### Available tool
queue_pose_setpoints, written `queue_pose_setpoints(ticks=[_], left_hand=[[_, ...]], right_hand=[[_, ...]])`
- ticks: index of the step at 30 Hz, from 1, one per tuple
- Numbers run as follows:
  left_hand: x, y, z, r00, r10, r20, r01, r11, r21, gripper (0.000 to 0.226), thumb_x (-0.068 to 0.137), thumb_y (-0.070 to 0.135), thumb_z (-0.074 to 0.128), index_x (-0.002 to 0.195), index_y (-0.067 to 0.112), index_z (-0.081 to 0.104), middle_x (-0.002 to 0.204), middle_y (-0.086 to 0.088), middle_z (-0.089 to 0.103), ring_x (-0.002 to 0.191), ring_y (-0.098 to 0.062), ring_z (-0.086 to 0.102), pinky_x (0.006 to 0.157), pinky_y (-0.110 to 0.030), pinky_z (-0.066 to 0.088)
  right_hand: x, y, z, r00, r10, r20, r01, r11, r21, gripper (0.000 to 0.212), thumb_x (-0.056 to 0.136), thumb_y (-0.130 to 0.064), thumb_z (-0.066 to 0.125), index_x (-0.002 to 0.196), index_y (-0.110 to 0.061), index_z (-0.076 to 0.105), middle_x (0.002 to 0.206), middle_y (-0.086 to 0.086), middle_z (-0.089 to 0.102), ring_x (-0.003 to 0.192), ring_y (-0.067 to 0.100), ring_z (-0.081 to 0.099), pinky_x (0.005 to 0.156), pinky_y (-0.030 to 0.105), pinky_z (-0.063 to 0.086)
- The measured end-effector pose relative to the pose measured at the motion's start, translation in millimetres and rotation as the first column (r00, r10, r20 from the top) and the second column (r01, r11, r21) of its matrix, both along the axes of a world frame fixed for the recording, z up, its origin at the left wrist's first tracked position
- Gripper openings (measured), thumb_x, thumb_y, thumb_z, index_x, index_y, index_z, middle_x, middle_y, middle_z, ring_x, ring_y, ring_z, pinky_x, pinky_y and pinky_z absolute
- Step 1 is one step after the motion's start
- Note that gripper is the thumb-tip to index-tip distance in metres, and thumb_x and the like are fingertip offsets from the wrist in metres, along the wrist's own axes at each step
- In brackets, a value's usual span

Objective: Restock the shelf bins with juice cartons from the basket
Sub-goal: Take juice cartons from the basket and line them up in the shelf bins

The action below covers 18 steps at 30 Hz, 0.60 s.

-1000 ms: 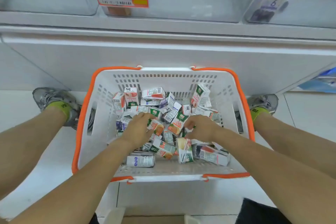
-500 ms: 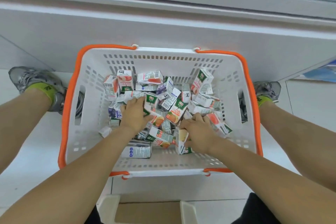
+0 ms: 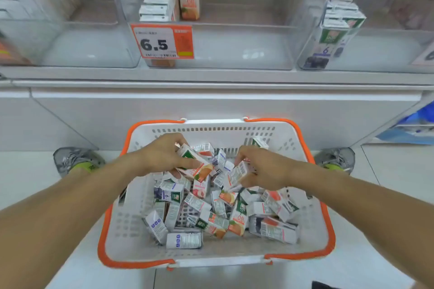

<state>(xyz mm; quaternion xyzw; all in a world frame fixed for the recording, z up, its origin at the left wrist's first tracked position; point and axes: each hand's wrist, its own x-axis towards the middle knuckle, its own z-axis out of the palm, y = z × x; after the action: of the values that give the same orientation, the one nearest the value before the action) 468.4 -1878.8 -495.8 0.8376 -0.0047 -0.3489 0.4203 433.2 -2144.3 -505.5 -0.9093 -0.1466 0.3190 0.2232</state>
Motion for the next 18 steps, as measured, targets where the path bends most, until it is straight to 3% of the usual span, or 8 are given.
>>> queue_pose_setpoints(ticks=[2, 4, 8, 10, 12, 15, 18], left_hand=[[3.7, 4.2, 46.2, 1.000, 0.010, -0.010, -0.011, 0.999, -0.042, 0.045, 0.076, 0.027, 0.083, 0.108, 0.005, 0.058, 0.092, -0.012, 0.072, 0.075, -0.034, 0.074, 0.079, -0.048, 0.060], [5.3, 10.0, 85.0, 0.999, 0.043, -0.009, -0.044, 0.992, -0.116, 0.036, 0.083, 0.026, 0.076, 0.105, 0.004, 0.061, 0.084, -0.007, 0.073, 0.077, -0.038, 0.073, 0.077, -0.047, 0.061], [7.9, 20.1, 122.1, 0.984, 0.173, -0.040, -0.177, 0.944, -0.279, 0.027, 0.089, 0.027, 0.067, 0.104, 0.005, 0.063, 0.086, -0.016, 0.074, 0.073, -0.033, 0.072, 0.064, -0.034, 0.061], [10.9, 18.4, 121.1, 0.956, 0.274, -0.103, -0.293, 0.879, -0.375, 0.032, 0.086, 0.028, 0.067, 0.107, 0.005, 0.062, 0.087, -0.023, 0.073, 0.069, -0.031, 0.072, 0.061, -0.031, 0.061], [15.9, 12.7, 116.1, 0.918, 0.361, -0.166, -0.396, 0.807, -0.439, 0.032, 0.085, 0.027, 0.068, 0.108, 0.005, 0.062, 0.087, -0.025, 0.073, 0.066, -0.029, 0.073, 0.058, -0.029, 0.060], [20.3, 2.6, 112.8, 0.882, 0.410, -0.230, -0.469, 0.727, -0.502, 0.028, 0.091, 0.028, 0.064, 0.106, 0.004, 0.062, 0.089, -0.028, 0.073, 0.066, -0.029, 0.073, 0.058, -0.029, 0.060], [20.3, 0.0, 112.4, 0.879, 0.368, -0.303, -0.476, 0.667, -0.573, 0.041, 0.096, 0.038, 0.053, 0.111, 0.002, 0.066, 0.097, -0.030, 0.071, 0.072, -0.032, 0.073, 0.065, -0.032, 0.062]], right_hand=[[19.1, -2.0, 42.7, 0.991, -0.133, 0.012, 0.130, 0.983, 0.129, 0.046, 0.090, -0.030, 0.070, 0.124, -0.020, 0.041, 0.098, 0.010, 0.059, 0.087, 0.030, 0.066, 0.079, 0.046, 0.057], [31.7, 0.2, 84.0, 0.951, -0.306, -0.047, 0.303, 0.887, 0.349, 0.045, 0.088, -0.021, 0.074, 0.121, -0.017, 0.044, 0.098, 0.012, 0.063, 0.088, 0.033, 0.070, 0.075, 0.048, 0.061], [41.3, 11.3, 131.3, 0.870, -0.410, -0.274, 0.468, 0.511, 0.721, 0.039, 0.081, 0.005, 0.074, 0.111, -0.009, 0.054, 0.109, 0.017, 0.067, 0.083, 0.025, 0.071, 0.071, 0.037, 0.062], [40.5, 20.0, 134.4, 0.827, -0.420, -0.374, 0.520, 0.320, 0.792, 0.040, 0.075, 0.011, 0.074, 0.107, -0.007, 0.058, 0.111, 0.017, 0.069, 0.088, 0.030, 0.071, 0.075, 0.038, 0.062], [42.3, 31.4, 131.1, 0.787, -0.449, -0.423, 0.551, 0.202, 0.810, 0.043, 0.071, 0.015, 0.072, 0.106, -0.005, 0.059, 0.111, 0.018, 0.070, 0.089, 0.031, 0.070, 0.078, 0.040, 0.061], [45.7, 47.5, 125.1, 0.778, -0.500, -0.381, 0.504, 0.135, 0.853, 0.045, 0.067, 0.016, 0.075, 0.104, -0.007, 0.063, 0.113, 0.017, 0.070, 0.092, 0.029, 0.069, 0.085, 0.042, 0.059], [47.5, 56.3, 120.7, 0.814, -0.549, -0.193, 0.365, 0.223, 0.904, 0.043, 0.057, 0.001, 0.084, 0.094, -0.011, 0.066, 0.114, 0.007, 0.072, 0.102, 0.024, 0.070, 0.089, 0.039, 0.057]])
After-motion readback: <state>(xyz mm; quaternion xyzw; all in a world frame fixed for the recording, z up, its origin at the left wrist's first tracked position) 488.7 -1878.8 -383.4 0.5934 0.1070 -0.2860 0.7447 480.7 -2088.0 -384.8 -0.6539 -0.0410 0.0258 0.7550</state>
